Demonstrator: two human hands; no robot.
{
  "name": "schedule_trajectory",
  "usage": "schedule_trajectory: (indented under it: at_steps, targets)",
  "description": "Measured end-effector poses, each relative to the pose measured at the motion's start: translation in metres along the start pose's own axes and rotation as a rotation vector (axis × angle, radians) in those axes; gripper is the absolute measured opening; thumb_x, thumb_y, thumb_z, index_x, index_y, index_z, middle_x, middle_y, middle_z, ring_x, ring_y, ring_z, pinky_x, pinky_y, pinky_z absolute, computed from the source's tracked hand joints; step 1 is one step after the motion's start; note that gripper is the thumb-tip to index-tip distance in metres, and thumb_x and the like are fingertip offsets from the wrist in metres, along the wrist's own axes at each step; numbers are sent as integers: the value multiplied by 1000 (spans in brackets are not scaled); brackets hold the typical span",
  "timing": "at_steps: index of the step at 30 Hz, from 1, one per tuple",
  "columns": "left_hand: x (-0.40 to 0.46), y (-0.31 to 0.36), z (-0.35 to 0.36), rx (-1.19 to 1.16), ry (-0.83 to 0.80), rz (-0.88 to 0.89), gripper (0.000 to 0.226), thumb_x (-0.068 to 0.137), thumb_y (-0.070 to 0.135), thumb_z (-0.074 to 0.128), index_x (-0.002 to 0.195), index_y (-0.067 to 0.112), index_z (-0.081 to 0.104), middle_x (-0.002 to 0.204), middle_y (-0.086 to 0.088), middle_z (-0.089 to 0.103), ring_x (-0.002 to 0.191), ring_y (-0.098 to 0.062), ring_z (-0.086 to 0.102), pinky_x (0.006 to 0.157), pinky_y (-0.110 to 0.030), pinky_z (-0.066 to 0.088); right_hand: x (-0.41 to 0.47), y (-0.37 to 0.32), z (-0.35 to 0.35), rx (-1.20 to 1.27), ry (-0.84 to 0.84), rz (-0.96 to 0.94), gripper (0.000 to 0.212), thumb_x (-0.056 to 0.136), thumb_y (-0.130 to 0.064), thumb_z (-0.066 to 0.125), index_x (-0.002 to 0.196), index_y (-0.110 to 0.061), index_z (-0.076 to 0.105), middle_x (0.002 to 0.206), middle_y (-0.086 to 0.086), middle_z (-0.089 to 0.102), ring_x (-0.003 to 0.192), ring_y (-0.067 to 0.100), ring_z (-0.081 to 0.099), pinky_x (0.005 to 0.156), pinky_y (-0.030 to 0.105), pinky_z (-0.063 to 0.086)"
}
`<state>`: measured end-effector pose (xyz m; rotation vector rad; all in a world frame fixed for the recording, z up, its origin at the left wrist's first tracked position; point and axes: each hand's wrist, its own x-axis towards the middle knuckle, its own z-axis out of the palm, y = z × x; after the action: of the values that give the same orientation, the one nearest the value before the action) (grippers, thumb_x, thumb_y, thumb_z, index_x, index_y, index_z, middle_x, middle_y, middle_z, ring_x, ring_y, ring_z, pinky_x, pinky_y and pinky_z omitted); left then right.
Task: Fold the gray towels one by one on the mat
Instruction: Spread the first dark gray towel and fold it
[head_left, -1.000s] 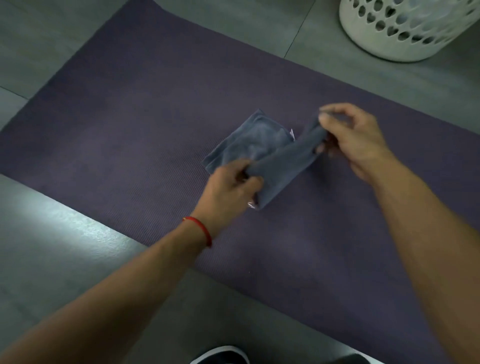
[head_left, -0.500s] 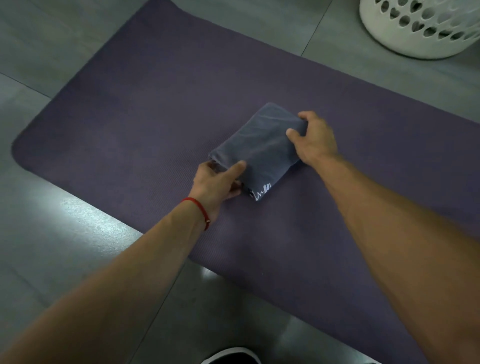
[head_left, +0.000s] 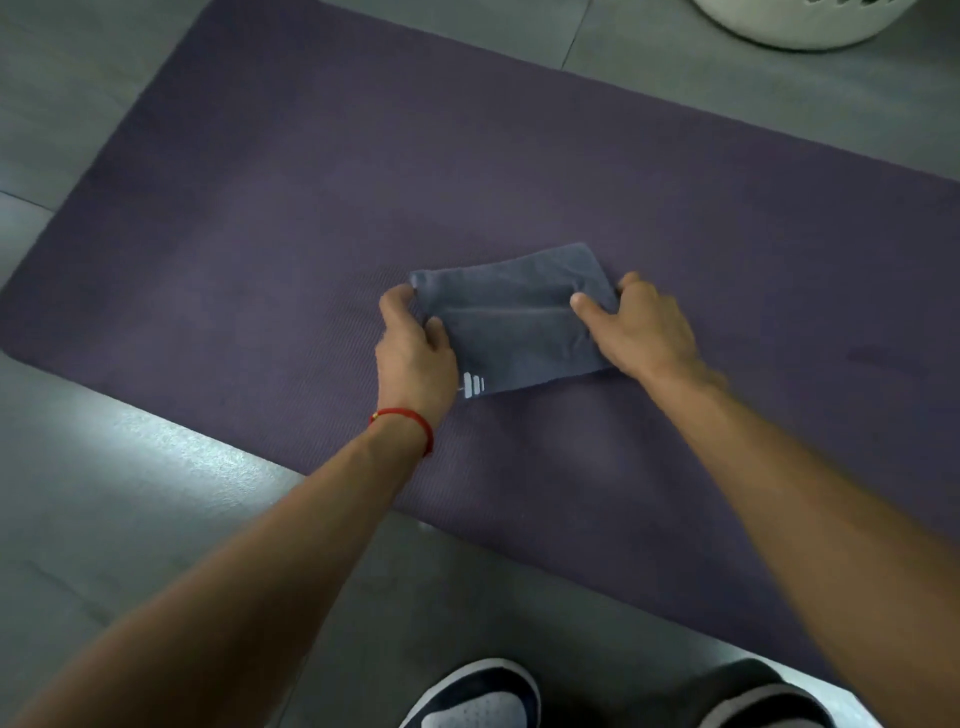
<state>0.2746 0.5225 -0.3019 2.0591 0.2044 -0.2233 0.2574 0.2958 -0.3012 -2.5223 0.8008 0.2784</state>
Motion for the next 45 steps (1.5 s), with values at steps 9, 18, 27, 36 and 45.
schedule_trajectory:
  at_steps: [9,18,27,36,45]
  targets:
    - [-21,-20,13,684,96,616,55,100,28,42,152,9,37,160,-18,26,150,-34,21,121,-51,19,-36,-10,39,-339,276,-618,61,102,-40,38,155,-13,30,164,12,23,152,34,18,120,54,23]
    - [-9,-44,31,768,-177,469,70,102,49,29,160,14,13,168,-14,-4,155,-34,-4,123,-55,15,-4,0,43,-389,-1,-569,73,101,-60,22,162,-24,6,170,5,-1,156,27,-3,124,56,9]
    - [13,-7,10,217,-157,-322,74,71,25,87,131,4,50,119,-11,62,102,-27,64,80,-36,56,-47,-18,33,124,101,112,90,85,-48,73,148,-4,27,134,16,50,123,36,49,92,51,48]
    - [23,108,18,-115,-466,-700,29,85,13,75,110,-1,68,97,-20,75,82,-34,72,67,-42,60,11,13,-105,528,-763,502,50,71,-28,92,110,-9,68,117,12,72,105,30,69,96,41,54]
    - [-84,352,69,-343,-575,-622,23,92,22,71,107,5,69,90,-7,78,82,-24,75,73,-39,61,-39,92,-381,852,-461,484,41,83,-34,80,115,-12,68,105,6,77,96,25,74,88,39,59]
